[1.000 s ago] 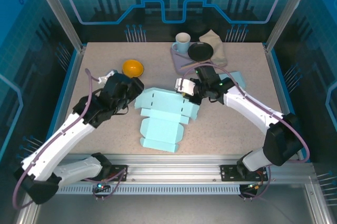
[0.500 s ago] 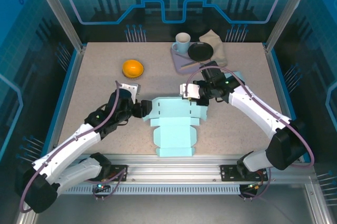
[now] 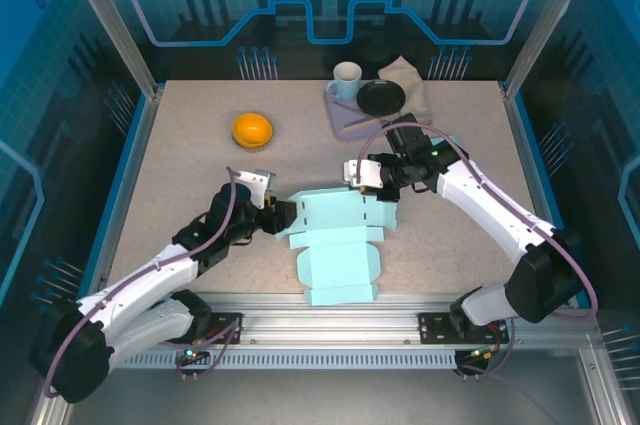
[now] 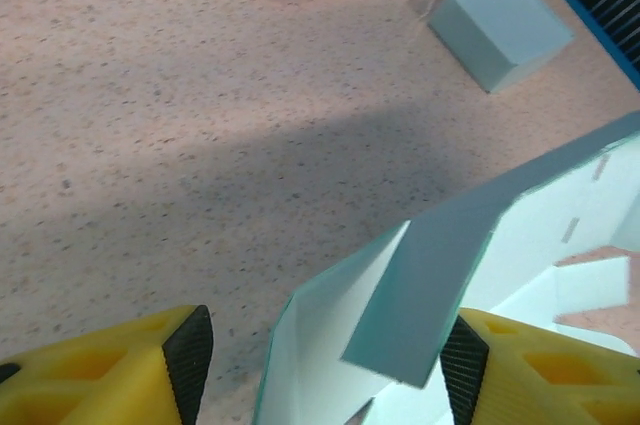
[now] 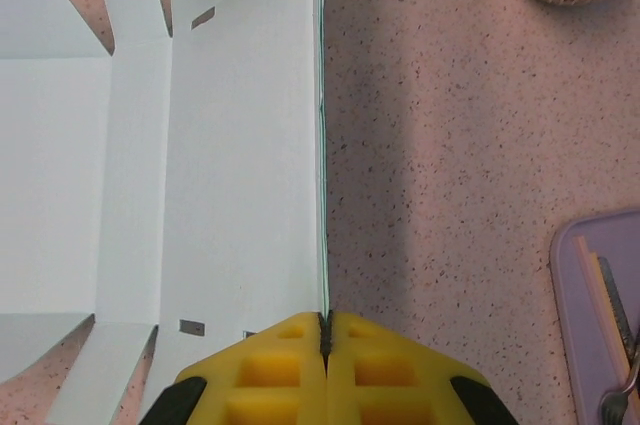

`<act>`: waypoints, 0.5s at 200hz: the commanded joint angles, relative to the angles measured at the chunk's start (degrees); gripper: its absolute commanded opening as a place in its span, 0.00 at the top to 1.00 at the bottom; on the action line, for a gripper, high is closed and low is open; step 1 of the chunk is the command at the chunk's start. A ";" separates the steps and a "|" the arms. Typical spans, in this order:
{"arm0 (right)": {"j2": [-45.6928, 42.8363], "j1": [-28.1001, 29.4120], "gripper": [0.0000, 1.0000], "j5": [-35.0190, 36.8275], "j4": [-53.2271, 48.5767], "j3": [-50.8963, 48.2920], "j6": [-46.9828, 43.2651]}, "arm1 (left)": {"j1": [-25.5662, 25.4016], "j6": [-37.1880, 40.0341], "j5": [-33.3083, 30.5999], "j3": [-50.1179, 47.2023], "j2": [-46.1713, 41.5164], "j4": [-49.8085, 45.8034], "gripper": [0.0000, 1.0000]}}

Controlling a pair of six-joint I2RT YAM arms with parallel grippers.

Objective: Fold the paper box

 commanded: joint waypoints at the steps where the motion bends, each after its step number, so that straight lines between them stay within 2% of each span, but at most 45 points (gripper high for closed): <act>1: 0.26 -0.60 1.00 -1.56 -1.35 1.43 -0.86 | -1.62 0.17 3.45 -0.93 -1.78 5.76 0.31; 26: 0.22 -0.61 1.00 -2.10 -1.49 1.44 -1.13 | -2.50 1.72 1.90 -1.47 -1.65 5.40 0.30; 48: -0.06 -0.59 1.00 -3.48 -1.85 1.80 -1.13 | -2.81 1.81 2.31 -1.21 1.24 6.07 0.37; 67: -0.04 -0.52 1.00 -3.62 -1.92 1.62 -0.96 | -3.65 2.85 2.32 -0.27 3.70 6.04 0.50; 100: -0.26 0.16 1.00 -2.33 -1.09 0.54 -0.87 | -4.78 5.17 1.16 1.81 6.54 5.00 0.81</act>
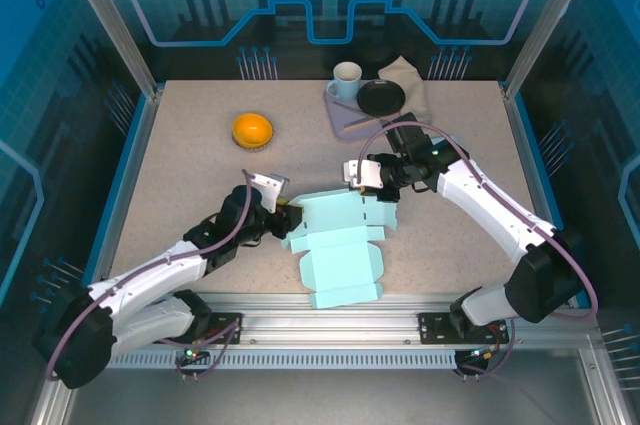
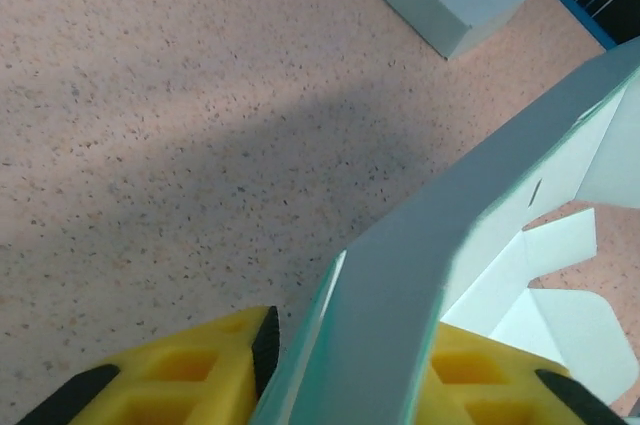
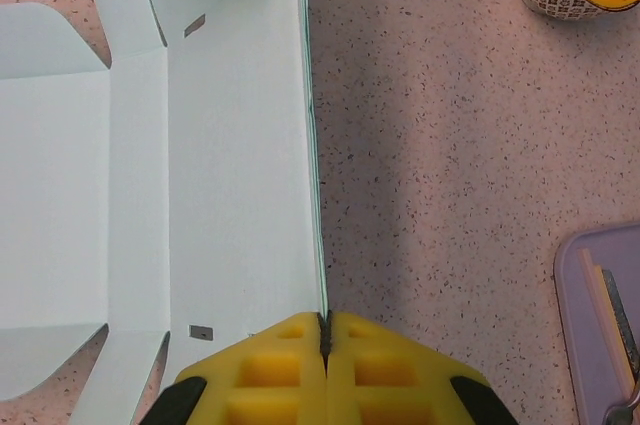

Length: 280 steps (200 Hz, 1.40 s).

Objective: Fold the paper box

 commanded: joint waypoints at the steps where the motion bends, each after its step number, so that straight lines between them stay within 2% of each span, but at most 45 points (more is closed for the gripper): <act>1: -0.26 0.17 1.00 -1.06 -0.33 0.29 -0.41 | -1.04 2.40 0.10 2.17 1.30 0.43 0.83; 21: 0.04 0.54 1.00 0.05 -0.14 0.21 -0.41 | -2.46 4.37 -1.48 2.82 1.32 -0.55 0.96; 34: 0.26 0.88 0.83 1.38 0.21 0.02 -0.26 | -3.58 5.73 -2.42 2.65 0.92 -0.40 1.00; 44: 0.64 1.34 0.81 2.28 0.01 0.07 -0.50 | -4.50 6.91 -3.15 2.55 0.61 -0.57 1.00; 57: 1.18 1.99 0.70 3.61 -0.33 0.56 -0.74 | -5.84 8.34 -4.28 2.63 0.37 -0.93 1.00; 82: 3.35 3.32 0.67 6.55 -2.33 2.67 -1.15 | -8.08 10.56 -7.59 2.95 0.41 -2.25 1.00; 112: 4.69 4.23 0.68 8.37 -4.19 3.64 -1.57 | -8.90 10.75 -10.76 2.91 -0.39 -2.63 1.00; 138: 4.39 4.45 0.77 9.44 -4.79 3.62 -1.60 | -9.03 11.46 -12.48 2.99 -0.64 -3.24 1.00; 182: 4.48 4.95 0.77 11.01 -5.27 3.61 -2.00 | -9.37 11.17 -13.21 2.67 -1.82 -2.42 1.00; 199: 4.72 5.15 0.98 11.08 -4.98 3.81 -1.82 | -9.48 10.57 -13.36 2.88 -2.26 -2.84 1.00; 210: 4.67 5.03 1.00 11.39 -4.31 3.70 -1.52 | -9.41 9.09 -13.97 3.16 -2.59 -3.72 0.89; 222: 4.29 4.25 1.00 11.57 -2.27 2.96 -1.06 | -9.43 6.45 -15.04 3.59 -3.30 -5.28 0.66; 228: 3.91 3.63 1.00 11.21 -0.97 2.41 -0.79 | -9.38 4.35 -16.28 3.84 -4.14 -6.34 0.60; 267: 1.05 1.48 1.00 17.42 10.70 -2.96 -0.85 | -8.90 -8.90 -21.02 1.67 -14.35 -12.93 0.54; 280: 0.01 0.96 1.00 18.29 13.89 -4.51 -1.09 | -7.66 -12.25 -22.67 -0.40 -18.00 -14.72 0.56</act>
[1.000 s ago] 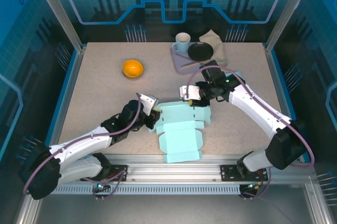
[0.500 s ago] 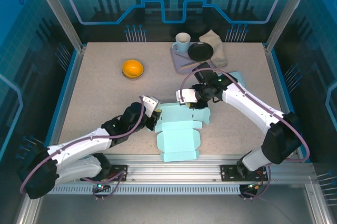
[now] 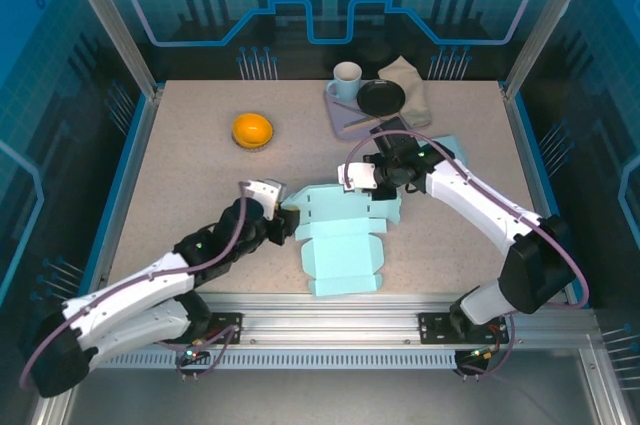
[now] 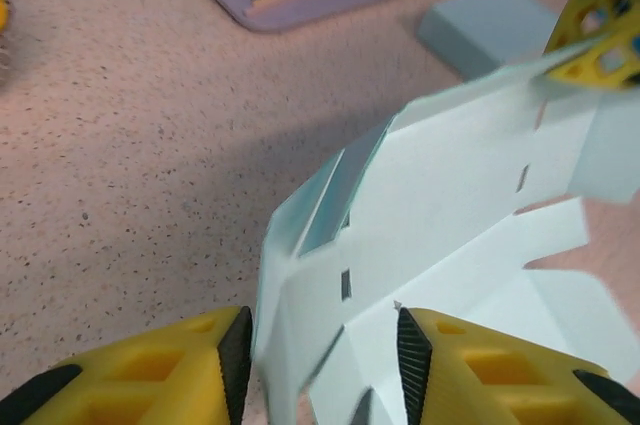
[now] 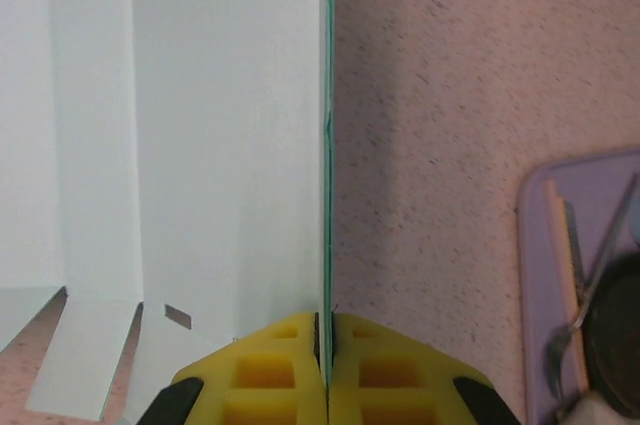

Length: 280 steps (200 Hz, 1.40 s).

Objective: Fold the paper box

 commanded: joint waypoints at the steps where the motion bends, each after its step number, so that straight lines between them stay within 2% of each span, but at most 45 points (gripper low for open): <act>1: -2.90 -1.24 1.00 3.76 8.60 -2.66 0.08 | 1.40 -9.90 -4.81 -2.36 -6.39 -4.69 0.56; 18: -3.85 -1.27 1.00 3.71 11.07 -4.04 -0.35 | 6.54 -14.87 -4.88 -3.72 -8.98 -9.24 0.58; 41: -4.43 -1.08 1.00 4.89 14.10 -5.95 -0.40 | 16.07 -20.49 3.03 -4.83 -8.24 -10.53 0.57; 63: -6.30 0.18 1.00 7.81 22.14 -11.62 -1.87 | 19.85 -23.88 6.94 -2.17 -4.27 -11.26 0.54; 101: -7.97 3.31 1.00 13.44 43.38 -24.09 -5.84 | 20.28 -21.25 9.86 5.83 4.48 -11.80 0.53; 137: -6.51 3.56 1.00 13.02 40.32 -22.63 -5.39 | 20.30 -12.54 13.73 10.40 6.79 -10.86 0.51; 181: -5.83 2.50 1.00 10.90 36.74 -19.87 -3.07 | 19.38 -6.80 18.76 22.06 15.60 -19.34 0.44; 192: -5.73 2.28 1.00 9.81 34.74 -19.62 -2.64 | 19.38 -9.42 20.49 25.15 17.20 -20.80 0.45; 207: -5.79 2.20 1.00 9.50 34.42 -19.63 -2.79 | 19.51 -16.80 23.22 30.37 20.12 -23.61 0.44; 221: -5.87 2.08 1.00 9.54 34.54 -19.58 -2.66 | 19.41 -23.76 25.72 34.95 23.88 -26.44 0.36; 235: -5.87 2.03 1.00 9.39 34.54 -19.61 -2.61 | 19.32 -29.57 27.82 37.31 27.14 -27.16 0.34; 254: -5.97 1.99 1.00 9.16 34.07 -19.64 -2.66 | 19.16 -36.71 28.69 38.64 30.16 -28.13 0.33; 280: -6.05 1.93 1.00 9.04 33.98 -19.60 -2.77 | 17.49 -43.57 26.75 39.55 32.63 -29.37 0.33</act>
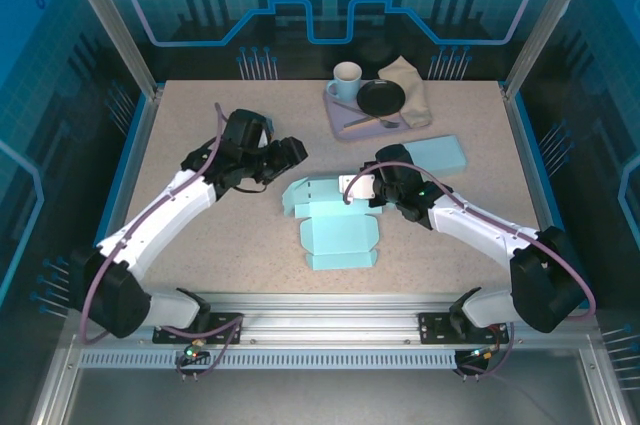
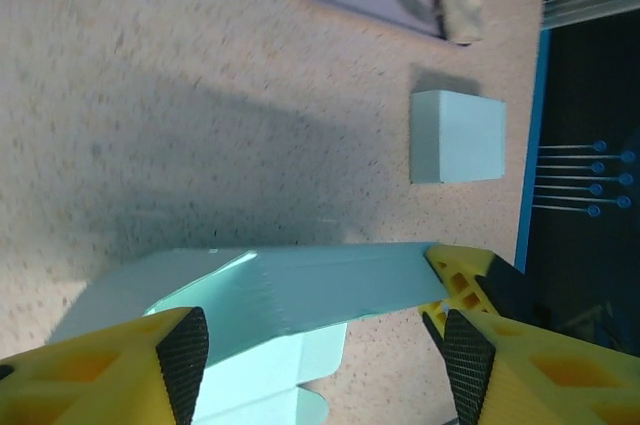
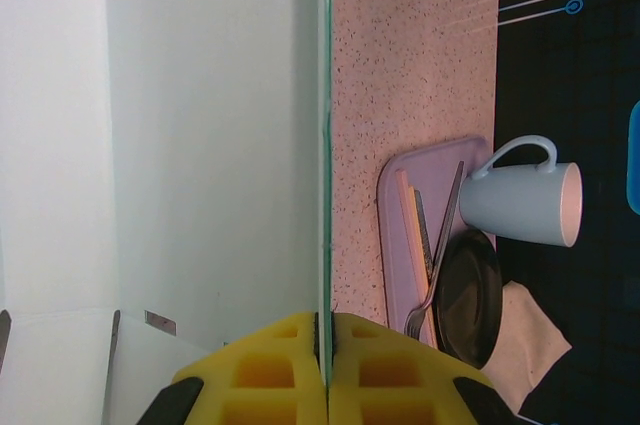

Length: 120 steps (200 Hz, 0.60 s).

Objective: Fold the paper box

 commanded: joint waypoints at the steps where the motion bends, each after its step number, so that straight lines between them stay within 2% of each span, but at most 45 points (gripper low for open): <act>1: -0.05 -0.65 1.00 -1.13 -0.64 1.54 1.11 | -1.75 -10.75 1.17 1.58 2.06 -4.34 0.33; 68: -0.27 -0.65 1.00 -1.76 -1.22 1.59 1.31 | -4.13 -12.68 -2.11 3.06 6.49 -3.12 0.36; 120: -0.69 -0.73 1.00 -2.20 -1.29 1.61 1.66 | -6.72 -15.32 -1.80 2.42 8.64 -0.26 0.38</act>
